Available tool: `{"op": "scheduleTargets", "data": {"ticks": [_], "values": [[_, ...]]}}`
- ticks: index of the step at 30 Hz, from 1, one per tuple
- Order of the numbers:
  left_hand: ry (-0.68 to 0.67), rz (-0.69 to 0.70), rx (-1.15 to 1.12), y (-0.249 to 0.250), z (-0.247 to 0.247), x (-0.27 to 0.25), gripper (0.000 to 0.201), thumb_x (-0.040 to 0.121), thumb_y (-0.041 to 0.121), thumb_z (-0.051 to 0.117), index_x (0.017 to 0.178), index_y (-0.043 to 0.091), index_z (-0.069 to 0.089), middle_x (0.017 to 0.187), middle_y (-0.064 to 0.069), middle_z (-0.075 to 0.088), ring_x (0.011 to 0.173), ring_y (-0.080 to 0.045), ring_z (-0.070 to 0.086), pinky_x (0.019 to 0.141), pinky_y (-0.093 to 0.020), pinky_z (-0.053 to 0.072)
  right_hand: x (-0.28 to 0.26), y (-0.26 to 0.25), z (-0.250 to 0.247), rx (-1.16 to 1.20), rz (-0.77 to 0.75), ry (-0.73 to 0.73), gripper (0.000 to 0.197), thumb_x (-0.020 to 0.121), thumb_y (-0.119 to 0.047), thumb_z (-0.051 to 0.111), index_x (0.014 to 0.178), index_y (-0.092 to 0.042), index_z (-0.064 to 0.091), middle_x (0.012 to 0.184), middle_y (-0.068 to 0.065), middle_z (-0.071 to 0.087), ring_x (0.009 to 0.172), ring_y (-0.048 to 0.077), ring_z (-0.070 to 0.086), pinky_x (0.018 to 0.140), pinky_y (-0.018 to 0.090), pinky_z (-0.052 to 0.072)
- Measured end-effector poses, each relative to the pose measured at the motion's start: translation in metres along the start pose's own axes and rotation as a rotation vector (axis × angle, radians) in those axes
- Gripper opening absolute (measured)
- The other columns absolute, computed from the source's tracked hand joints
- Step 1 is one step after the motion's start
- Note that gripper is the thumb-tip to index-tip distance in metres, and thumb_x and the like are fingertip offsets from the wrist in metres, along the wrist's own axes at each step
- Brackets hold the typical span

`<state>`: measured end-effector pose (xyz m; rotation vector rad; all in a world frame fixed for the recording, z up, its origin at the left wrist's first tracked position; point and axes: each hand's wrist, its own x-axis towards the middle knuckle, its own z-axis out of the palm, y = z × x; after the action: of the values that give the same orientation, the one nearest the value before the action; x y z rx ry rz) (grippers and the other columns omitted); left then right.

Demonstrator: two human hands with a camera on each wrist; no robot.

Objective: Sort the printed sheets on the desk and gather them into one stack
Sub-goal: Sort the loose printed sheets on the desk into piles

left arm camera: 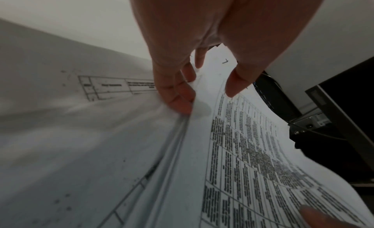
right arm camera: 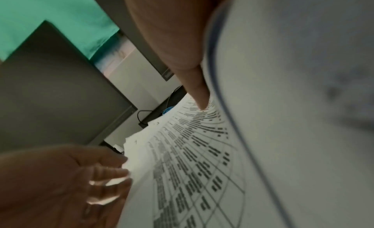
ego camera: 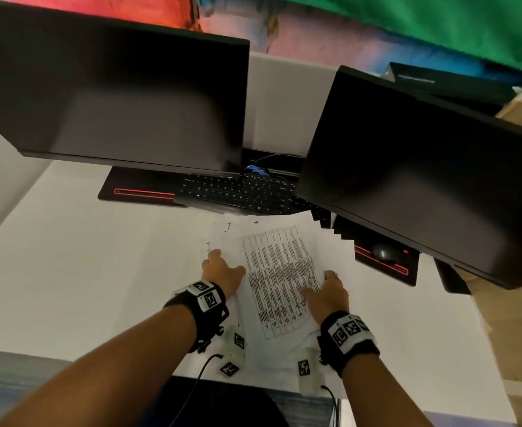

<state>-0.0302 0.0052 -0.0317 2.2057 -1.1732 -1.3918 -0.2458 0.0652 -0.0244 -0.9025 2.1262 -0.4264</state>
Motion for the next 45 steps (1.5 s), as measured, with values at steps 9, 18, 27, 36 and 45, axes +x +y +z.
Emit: {"op": "scheduleTargets", "data": {"ticks": [9,18,27,36,45], "values": [[-0.089,0.124,0.101,-0.015,-0.007,0.005,0.09,0.055,0.066,0.069,0.132,0.021,0.051,0.127,-0.006,0.061,0.109,-0.027,0.061,0.095,-0.044,0.051,-0.024,0.013,-0.013,0.396,-0.197,-0.001,0.031,0.088,-0.005,0.07,0.117,-0.013,0.063,0.104,0.0,0.073,0.098,0.019,0.072,0.077,0.024,0.059],[-0.327,0.286,-0.11,-0.006,-0.03,-0.015,0.028,0.086,0.028,0.073,0.111,0.021,0.067,0.107,0.003,0.073,0.099,-0.016,0.068,0.099,-0.041,0.051,-0.012,0.02,-0.004,0.369,-0.077,-0.128,0.065,0.081,-0.024,0.08,0.134,-0.015,0.046,0.125,0.008,0.065,0.112,0.027,0.065,0.098,0.045,0.053],[-0.051,0.299,-0.135,-0.037,-0.109,-0.005,0.019,0.091,0.022,0.068,0.11,0.022,0.068,0.103,0.006,0.073,0.089,-0.008,0.067,0.073,-0.023,0.047,-0.02,0.013,0.026,-0.422,0.056,0.121,0.12,0.072,-0.071,0.069,0.157,-0.011,0.01,0.156,0.01,0.025,0.139,0.033,0.029,0.11,0.053,0.032],[0.022,0.259,0.114,-0.057,-0.128,0.004,0.027,0.089,0.01,0.065,0.115,0.016,0.064,0.103,-0.001,0.071,0.075,-0.009,0.066,0.059,-0.016,0.043,0.001,-0.01,0.026,-0.072,0.119,0.049,0.106,0.068,-0.027,0.091,0.15,-0.001,0.028,0.14,0.019,0.053,0.125,0.036,0.056,0.099,0.042,0.051],[0.02,0.222,0.13,-0.068,-0.153,0.01,0.029,0.09,0.01,0.064,0.119,0.014,0.062,0.109,-0.003,0.07,0.083,-0.015,0.065,0.059,-0.015,0.04,-0.05,-0.057,-0.036,-0.025,-0.254,0.166,0.025,0.086,-0.006,0.073,0.11,-0.004,0.065,0.09,0.005,0.063,0.078,0.021,0.062,0.06,0.016,0.044]]}}
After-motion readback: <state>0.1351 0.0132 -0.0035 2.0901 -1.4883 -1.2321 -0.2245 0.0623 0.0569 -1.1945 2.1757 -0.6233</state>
